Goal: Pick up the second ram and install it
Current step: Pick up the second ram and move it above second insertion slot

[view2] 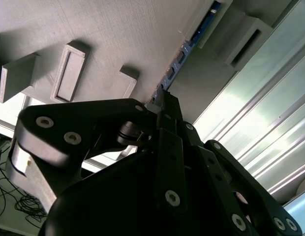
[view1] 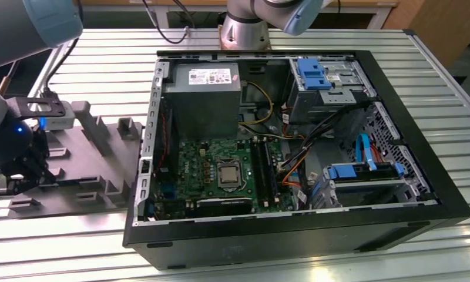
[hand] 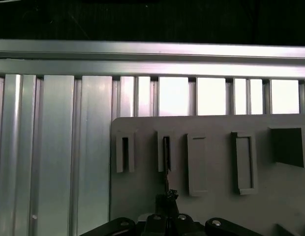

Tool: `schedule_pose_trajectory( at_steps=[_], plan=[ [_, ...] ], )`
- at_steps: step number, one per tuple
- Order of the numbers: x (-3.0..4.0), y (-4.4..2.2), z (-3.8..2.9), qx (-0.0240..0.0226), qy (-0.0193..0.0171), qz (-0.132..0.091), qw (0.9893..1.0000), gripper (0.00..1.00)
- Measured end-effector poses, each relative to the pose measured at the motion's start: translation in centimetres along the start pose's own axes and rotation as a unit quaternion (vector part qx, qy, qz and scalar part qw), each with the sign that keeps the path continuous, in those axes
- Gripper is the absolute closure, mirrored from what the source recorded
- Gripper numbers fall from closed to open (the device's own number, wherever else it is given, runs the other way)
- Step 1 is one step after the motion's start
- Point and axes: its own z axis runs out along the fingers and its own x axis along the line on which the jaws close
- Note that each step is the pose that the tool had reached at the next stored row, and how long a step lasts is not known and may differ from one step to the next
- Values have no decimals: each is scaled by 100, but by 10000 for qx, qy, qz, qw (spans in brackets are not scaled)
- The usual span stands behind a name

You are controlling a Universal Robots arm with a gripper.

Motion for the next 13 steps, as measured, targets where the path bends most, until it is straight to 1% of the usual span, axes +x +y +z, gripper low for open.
schedule_pose_trajectory(
  at_steps=[5, 13],
  plan=[
    [-3, 18, 4, -1, 0, -19, 10000, 89],
    [-3, 20, 4, -1, 0, -20, 10000, 89]
  ],
)
